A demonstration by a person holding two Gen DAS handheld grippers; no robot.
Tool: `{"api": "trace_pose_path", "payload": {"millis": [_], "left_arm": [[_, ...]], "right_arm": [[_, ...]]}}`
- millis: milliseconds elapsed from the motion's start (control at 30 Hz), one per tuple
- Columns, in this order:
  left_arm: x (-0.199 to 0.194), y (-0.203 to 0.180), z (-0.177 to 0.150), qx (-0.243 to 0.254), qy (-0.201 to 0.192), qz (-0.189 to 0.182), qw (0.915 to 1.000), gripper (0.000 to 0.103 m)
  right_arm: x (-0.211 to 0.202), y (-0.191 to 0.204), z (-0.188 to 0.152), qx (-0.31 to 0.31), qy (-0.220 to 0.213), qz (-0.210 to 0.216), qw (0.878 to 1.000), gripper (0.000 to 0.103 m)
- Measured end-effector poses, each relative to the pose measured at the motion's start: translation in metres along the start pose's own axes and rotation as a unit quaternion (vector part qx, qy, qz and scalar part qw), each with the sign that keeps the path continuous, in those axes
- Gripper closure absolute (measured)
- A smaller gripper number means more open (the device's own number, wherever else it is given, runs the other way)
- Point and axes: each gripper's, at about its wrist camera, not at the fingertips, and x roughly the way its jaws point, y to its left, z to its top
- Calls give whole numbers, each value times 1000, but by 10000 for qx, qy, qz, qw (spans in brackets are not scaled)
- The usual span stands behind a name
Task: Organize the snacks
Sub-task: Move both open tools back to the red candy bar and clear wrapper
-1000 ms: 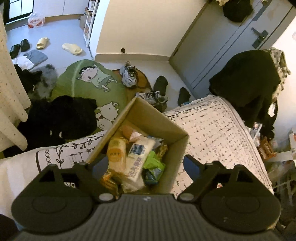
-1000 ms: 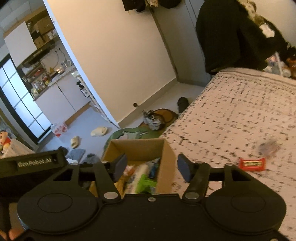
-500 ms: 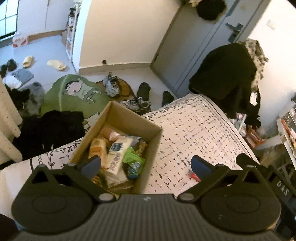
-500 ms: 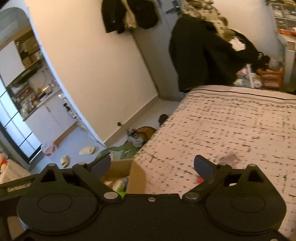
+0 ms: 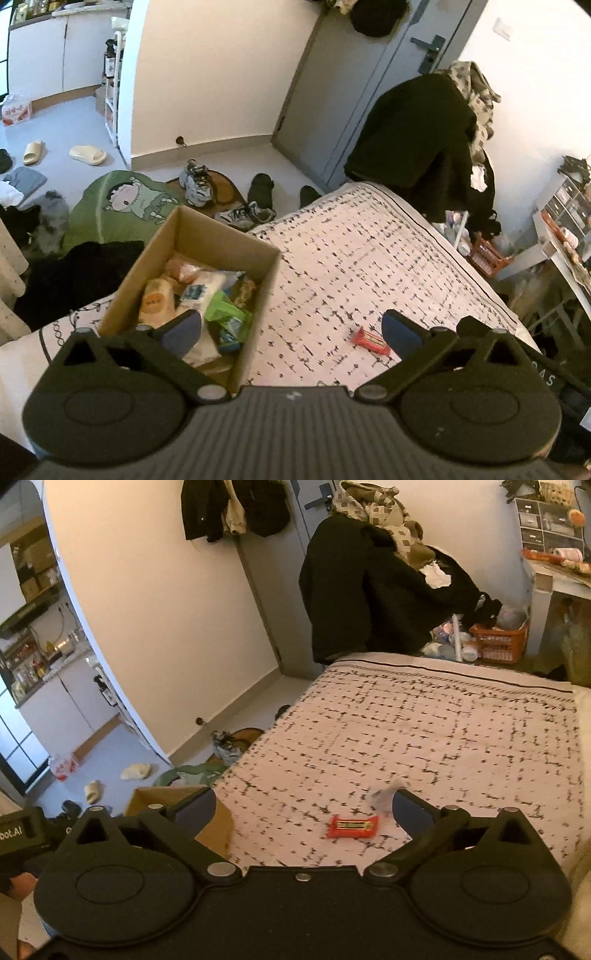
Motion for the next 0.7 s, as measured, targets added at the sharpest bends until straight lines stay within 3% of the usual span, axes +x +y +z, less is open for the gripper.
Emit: {"api": "trace_pose_path", "payload": {"millis": [467, 700], "left_arm": [[28, -30, -18, -15, 264, -208, 9994, 1], [54, -48, -29, -73, 323, -283, 9991, 1]], "right_arm": [[3, -57, -7, 478, 168, -547, 9972, 0], [18, -79, -9, 795, 316, -459, 9953, 0]]}}
